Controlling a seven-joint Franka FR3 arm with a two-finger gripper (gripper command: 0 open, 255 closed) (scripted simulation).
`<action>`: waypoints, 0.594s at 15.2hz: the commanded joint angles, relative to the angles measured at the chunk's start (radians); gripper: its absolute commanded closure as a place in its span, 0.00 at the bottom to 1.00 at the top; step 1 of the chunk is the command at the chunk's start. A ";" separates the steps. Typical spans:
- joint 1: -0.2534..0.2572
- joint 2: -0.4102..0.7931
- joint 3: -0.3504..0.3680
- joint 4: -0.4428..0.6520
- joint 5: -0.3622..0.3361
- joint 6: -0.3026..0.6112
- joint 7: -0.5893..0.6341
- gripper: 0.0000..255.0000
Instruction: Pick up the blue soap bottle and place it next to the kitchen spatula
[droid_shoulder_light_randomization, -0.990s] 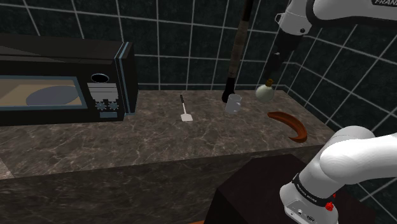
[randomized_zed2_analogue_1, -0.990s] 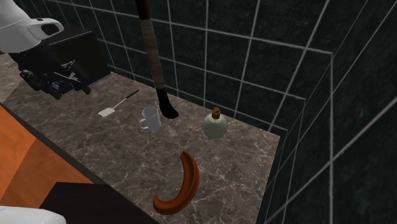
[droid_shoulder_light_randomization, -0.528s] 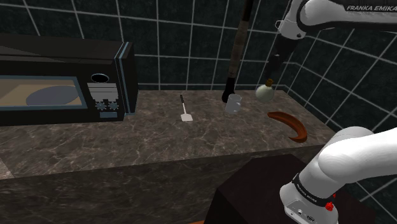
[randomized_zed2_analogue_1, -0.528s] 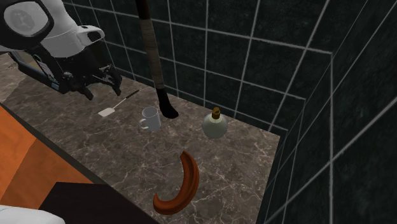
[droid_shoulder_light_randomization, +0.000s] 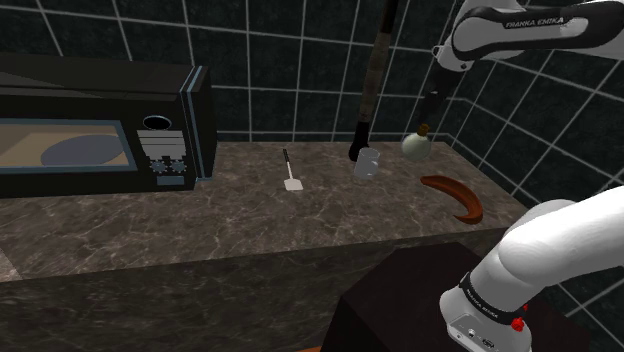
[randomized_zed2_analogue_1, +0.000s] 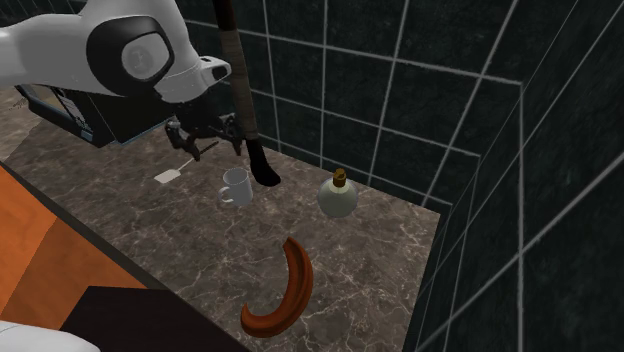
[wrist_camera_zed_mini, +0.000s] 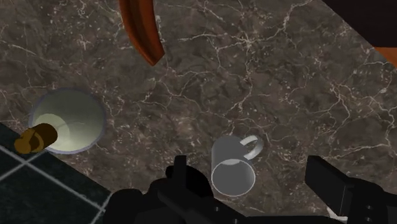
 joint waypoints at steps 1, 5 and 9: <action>-0.004 0.060 -0.040 0.027 0.004 0.035 -0.043 0.00; -0.011 0.185 -0.119 0.097 0.034 0.090 -0.136 0.00; -0.018 0.325 -0.191 0.187 0.094 0.132 -0.240 0.00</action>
